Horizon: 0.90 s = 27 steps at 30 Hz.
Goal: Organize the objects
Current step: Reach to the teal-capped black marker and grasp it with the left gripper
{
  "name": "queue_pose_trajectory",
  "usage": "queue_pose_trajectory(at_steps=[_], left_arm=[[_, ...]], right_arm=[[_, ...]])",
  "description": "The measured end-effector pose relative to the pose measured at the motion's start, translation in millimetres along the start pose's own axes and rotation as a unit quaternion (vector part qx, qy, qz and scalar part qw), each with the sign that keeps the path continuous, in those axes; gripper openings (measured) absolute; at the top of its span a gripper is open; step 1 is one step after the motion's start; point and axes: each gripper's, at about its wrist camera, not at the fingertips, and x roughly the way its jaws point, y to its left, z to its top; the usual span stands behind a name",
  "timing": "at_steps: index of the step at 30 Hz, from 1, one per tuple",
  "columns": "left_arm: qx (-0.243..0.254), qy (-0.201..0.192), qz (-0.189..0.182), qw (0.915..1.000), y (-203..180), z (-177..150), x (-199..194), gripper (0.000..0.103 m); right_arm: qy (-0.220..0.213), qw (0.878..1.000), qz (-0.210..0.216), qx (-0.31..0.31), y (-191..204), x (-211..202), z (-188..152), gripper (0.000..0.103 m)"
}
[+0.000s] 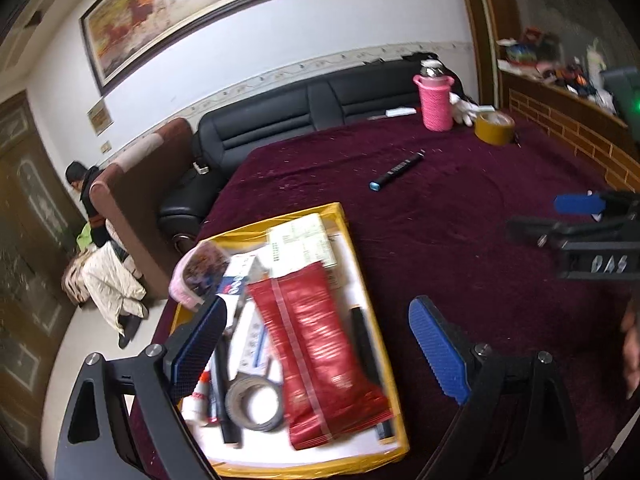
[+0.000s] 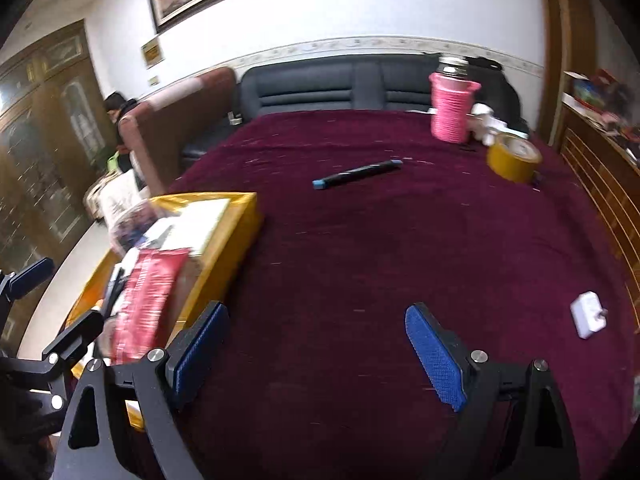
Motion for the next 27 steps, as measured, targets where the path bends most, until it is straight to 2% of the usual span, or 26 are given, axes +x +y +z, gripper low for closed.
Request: queue_pose_trajectory(at_steps=[9,14,17,22,24,27], left_arm=[[0.063,0.019,-0.02,0.9976,-66.0,36.7,26.9,0.092],[0.091,0.031,-0.04,0.9945,-96.7,61.8,51.2,0.092],[0.1,0.02,-0.049,0.9936,-105.7,86.0,71.7,0.092],[0.092,0.015,-0.072,0.9931,-106.9,129.3,129.1,0.092],[0.101,0.018,-0.065,0.9926,-109.7,139.2,159.5,0.092],[0.123,0.017,-0.037,0.9916,-115.5,150.0,198.0,0.092]], right_arm=[[-0.019,0.996,-0.032,0.083,-108.3,-19.6,-7.1,0.094],[-0.033,0.989,-0.051,0.133,-164.4,-30.6,-15.6,0.094],[-0.038,0.983,-0.066,0.165,-196.7,-32.2,-19.1,0.094],[-0.054,0.968,-0.074,0.233,-248.2,-23.4,-23.8,0.094],[-0.062,0.962,-0.075,0.256,-261.8,-19.4,-26.8,0.094],[-0.083,0.95,-0.074,0.291,-280.4,-16.1,-33.8,0.094]])
